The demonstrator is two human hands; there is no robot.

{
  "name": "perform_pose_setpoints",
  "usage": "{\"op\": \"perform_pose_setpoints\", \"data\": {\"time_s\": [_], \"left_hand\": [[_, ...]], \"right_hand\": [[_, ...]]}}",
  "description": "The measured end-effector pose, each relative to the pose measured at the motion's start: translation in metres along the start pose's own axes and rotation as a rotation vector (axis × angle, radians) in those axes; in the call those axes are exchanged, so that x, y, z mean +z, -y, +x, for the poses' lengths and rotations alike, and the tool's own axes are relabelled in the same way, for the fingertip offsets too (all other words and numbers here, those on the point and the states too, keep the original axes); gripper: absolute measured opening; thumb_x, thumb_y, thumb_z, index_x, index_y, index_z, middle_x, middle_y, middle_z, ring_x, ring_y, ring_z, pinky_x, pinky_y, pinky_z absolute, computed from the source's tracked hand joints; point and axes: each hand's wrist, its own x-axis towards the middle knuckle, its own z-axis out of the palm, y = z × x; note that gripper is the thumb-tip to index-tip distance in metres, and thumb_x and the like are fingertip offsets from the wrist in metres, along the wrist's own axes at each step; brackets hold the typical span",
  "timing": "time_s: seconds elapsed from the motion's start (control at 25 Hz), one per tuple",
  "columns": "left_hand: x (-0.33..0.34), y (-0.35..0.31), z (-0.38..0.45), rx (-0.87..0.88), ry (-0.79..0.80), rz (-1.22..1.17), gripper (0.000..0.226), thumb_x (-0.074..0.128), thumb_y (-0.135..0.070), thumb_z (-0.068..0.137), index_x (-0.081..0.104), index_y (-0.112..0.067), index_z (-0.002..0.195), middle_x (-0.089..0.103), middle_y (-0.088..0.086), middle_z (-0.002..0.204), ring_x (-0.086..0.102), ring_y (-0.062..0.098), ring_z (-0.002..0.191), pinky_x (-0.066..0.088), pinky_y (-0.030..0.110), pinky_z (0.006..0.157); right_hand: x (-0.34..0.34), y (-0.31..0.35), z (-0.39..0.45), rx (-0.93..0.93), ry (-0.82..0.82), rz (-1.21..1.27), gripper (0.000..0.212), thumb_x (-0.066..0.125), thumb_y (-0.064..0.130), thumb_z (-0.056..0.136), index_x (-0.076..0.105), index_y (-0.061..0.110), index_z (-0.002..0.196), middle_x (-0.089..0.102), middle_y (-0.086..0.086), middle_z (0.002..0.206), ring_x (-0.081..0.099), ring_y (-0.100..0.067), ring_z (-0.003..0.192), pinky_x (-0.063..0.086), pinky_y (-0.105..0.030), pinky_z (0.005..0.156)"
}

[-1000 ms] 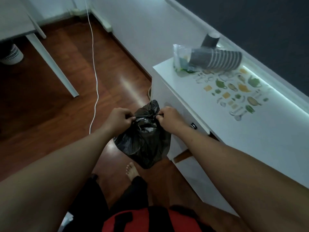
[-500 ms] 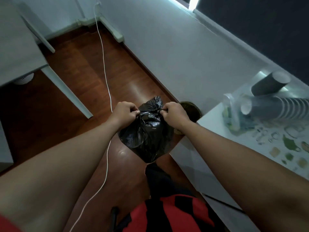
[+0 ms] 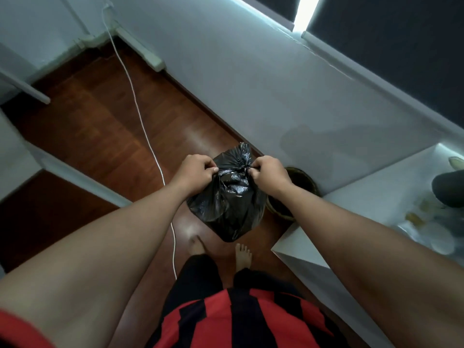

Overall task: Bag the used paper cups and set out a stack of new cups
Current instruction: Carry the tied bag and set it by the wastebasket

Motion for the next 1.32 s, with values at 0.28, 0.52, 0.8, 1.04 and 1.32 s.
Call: {"op": "perform_pose_setpoints", "data": {"time_s": [0.28, 0.52, 0.8, 1.04, 1.32], "left_hand": [[-0.009, 0.016, 0.106, 0.140, 0.195, 0.067, 0.011, 0.069, -0.018, 0.089, 0.077, -0.011, 0.089, 0.075, 0.007, 0.092, 0.065, 0.021, 0.091, 0.041, 0.024, 0.074], [0.035, 0.044, 0.189, 0.248, 0.369, 0.058, 0.009, 0.069, -0.016, 0.089, 0.077, -0.010, 0.089, 0.071, 0.003, 0.084, 0.065, 0.018, 0.085, 0.041, 0.023, 0.071], [0.169, 0.150, 0.276, 0.295, 0.444, 0.147, 0.011, 0.067, -0.016, 0.090, 0.076, -0.009, 0.089, 0.073, 0.006, 0.084, 0.065, 0.020, 0.080, 0.050, 0.029, 0.071], [0.314, 0.248, 0.348, 0.271, 0.444, 0.171, 0.016, 0.066, -0.021, 0.091, 0.074, -0.010, 0.082, 0.068, 0.004, 0.079, 0.063, 0.022, 0.073, 0.043, 0.027, 0.062], [0.415, 0.303, 0.392, 0.244, 0.425, 0.233, 0.016, 0.065, -0.018, 0.090, 0.077, -0.008, 0.086, 0.074, 0.012, 0.086, 0.066, 0.030, 0.079, 0.050, 0.032, 0.068]], "right_hand": [[0.011, 0.004, 0.069, 0.184, -0.113, 0.033, 0.021, 0.060, 0.027, 0.093, 0.072, 0.011, 0.100, 0.064, -0.011, 0.110, 0.058, -0.032, 0.108, 0.045, -0.035, 0.089], [0.075, -0.029, 0.119, 0.432, -0.246, 0.106, 0.022, 0.063, 0.029, 0.091, 0.073, 0.012, 0.100, 0.061, -0.010, 0.104, 0.058, -0.032, 0.104, 0.048, -0.035, 0.083], [0.211, -0.115, 0.211, 0.497, -0.178, 0.125, 0.020, 0.063, 0.027, 0.092, 0.074, 0.011, 0.095, 0.060, -0.009, 0.100, 0.060, -0.031, 0.097, 0.047, -0.034, 0.081], [0.333, -0.209, 0.297, 0.527, -0.112, 0.064, 0.033, 0.063, 0.028, 0.092, 0.061, 0.015, 0.062, 0.053, -0.005, 0.086, 0.060, -0.028, 0.084, 0.039, -0.028, 0.071], [0.394, -0.276, 0.353, 0.529, -0.025, 0.086, 0.027, 0.062, 0.019, 0.092, 0.073, 0.002, 0.075, 0.072, -0.014, 0.086, 0.066, -0.027, 0.088, 0.045, -0.026, 0.075]]}}
